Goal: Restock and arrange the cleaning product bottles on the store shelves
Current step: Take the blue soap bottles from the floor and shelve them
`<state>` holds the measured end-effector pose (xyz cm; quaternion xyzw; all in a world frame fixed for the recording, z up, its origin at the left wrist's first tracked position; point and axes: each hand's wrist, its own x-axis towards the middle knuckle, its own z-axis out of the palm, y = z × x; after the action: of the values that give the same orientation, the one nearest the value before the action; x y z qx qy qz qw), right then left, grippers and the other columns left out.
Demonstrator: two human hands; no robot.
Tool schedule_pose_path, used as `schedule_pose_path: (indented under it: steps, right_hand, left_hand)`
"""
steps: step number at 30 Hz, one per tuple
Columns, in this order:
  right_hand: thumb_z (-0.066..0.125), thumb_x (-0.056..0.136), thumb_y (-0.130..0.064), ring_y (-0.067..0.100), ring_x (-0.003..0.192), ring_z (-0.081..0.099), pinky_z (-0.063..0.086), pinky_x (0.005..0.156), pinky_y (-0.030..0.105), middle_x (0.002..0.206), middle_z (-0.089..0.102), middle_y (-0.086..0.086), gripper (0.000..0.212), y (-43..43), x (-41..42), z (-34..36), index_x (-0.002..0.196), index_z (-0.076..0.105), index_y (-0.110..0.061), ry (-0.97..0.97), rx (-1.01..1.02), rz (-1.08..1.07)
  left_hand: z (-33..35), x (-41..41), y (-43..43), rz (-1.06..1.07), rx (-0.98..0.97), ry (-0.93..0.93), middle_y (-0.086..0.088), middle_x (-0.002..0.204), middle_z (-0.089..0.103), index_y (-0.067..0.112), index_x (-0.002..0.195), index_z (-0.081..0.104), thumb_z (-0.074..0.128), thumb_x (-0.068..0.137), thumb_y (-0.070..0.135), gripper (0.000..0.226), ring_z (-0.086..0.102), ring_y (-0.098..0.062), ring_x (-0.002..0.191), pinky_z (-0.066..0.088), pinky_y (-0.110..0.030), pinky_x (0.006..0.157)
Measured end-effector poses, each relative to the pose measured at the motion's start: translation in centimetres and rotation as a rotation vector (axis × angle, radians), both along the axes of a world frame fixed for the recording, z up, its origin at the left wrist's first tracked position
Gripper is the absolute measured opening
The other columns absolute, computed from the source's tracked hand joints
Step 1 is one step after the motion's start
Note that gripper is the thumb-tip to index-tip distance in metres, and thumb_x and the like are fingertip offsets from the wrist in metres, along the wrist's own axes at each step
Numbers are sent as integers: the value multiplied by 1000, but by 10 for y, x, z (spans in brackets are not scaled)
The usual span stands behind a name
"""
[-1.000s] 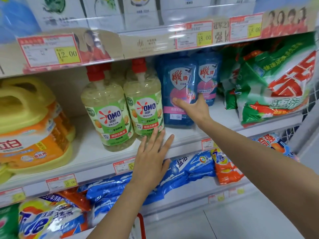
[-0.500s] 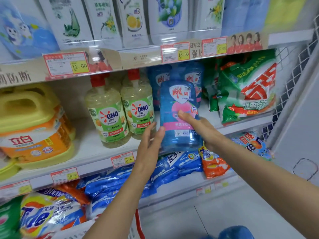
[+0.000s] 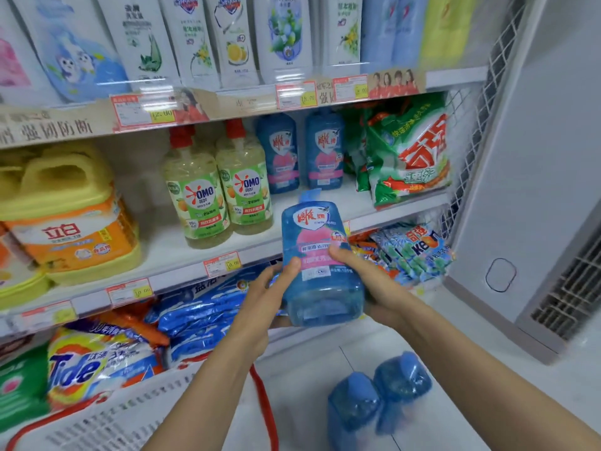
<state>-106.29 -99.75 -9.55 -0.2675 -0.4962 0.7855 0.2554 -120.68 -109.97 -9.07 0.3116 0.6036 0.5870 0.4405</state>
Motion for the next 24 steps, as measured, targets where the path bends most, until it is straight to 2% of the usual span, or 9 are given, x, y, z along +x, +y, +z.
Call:
schedule_pose_path:
  steps: [3,5,8,11,14,17,19,21,24]
  right_hand:
    - [53,96,-37,22,85,75,62,73,34,100,76,10,32,-10,7,13,105,70,-12,23,-67,-12]
    - [51,98,-36,22,80,75,62,70,34,95,77,11,31,-15,13,15,102,69,-11,42,-102,-34]
    - [59,94,-35,23,87,75,62,75,37,102,76,10,31,-22,16,10,113,66,-12,51,-65,-69]
    - [71,87,-31,25,102,72,60,83,41,120,71,8,52,-24,14,1,135,53,-22,17,140,-190]
    - [70,89,-20,10,101,71,59,76,27,122,68,-5,55,-29,10,-7,133,44,-41,2,393,-257]
    - [60,94,-35,-8,106,63,54,81,15,125,58,-23,53,-33,11,-6,137,32,-52,-25,494,-225]
    - [50,90,-58,1,111,64,55,86,22,132,57,-16,59,-29,14,-5,145,32,-46,-74,504,-240]
    - [49,83,-71,13,101,70,58,81,29,124,63,1,68,-19,13,-4,139,42,-34,-101,446,-323]
    - [49,81,-80,24,117,63,50,102,48,132,63,10,82,-4,2,-3,139,50,-22,-17,234,-268]
  left_hand:
    - [13,1,-7,-68,-51,-42,-1,90,77,20,103,72,64,85,50,36,74,-15,75,58,-33,56]
    - [18,1,-10,-105,-77,-34,-2,84,77,19,100,73,65,85,49,34,73,-14,68,56,-32,52]
    - [18,3,-15,-143,-116,-16,-2,91,77,22,107,71,64,86,51,37,75,-16,76,58,-33,58]
    - [15,2,-16,-131,-83,60,4,107,74,31,123,62,64,86,54,44,73,-15,86,58,-31,62]
    - [19,12,-17,-128,26,116,9,112,70,35,122,56,71,68,61,62,72,-8,90,56,-25,66]
    - [7,20,-14,-117,130,203,16,103,72,36,117,55,84,66,44,59,68,5,87,52,-13,66]
    - [1,16,-15,-88,163,124,14,101,72,32,120,56,86,66,29,62,69,3,86,52,-12,65]
    - [-6,5,-14,-86,170,85,7,107,71,31,126,54,94,52,33,84,70,-3,89,53,-14,67]
    - [-18,1,-14,-162,181,106,4,111,72,30,135,49,87,44,40,99,70,-9,96,53,-17,71]
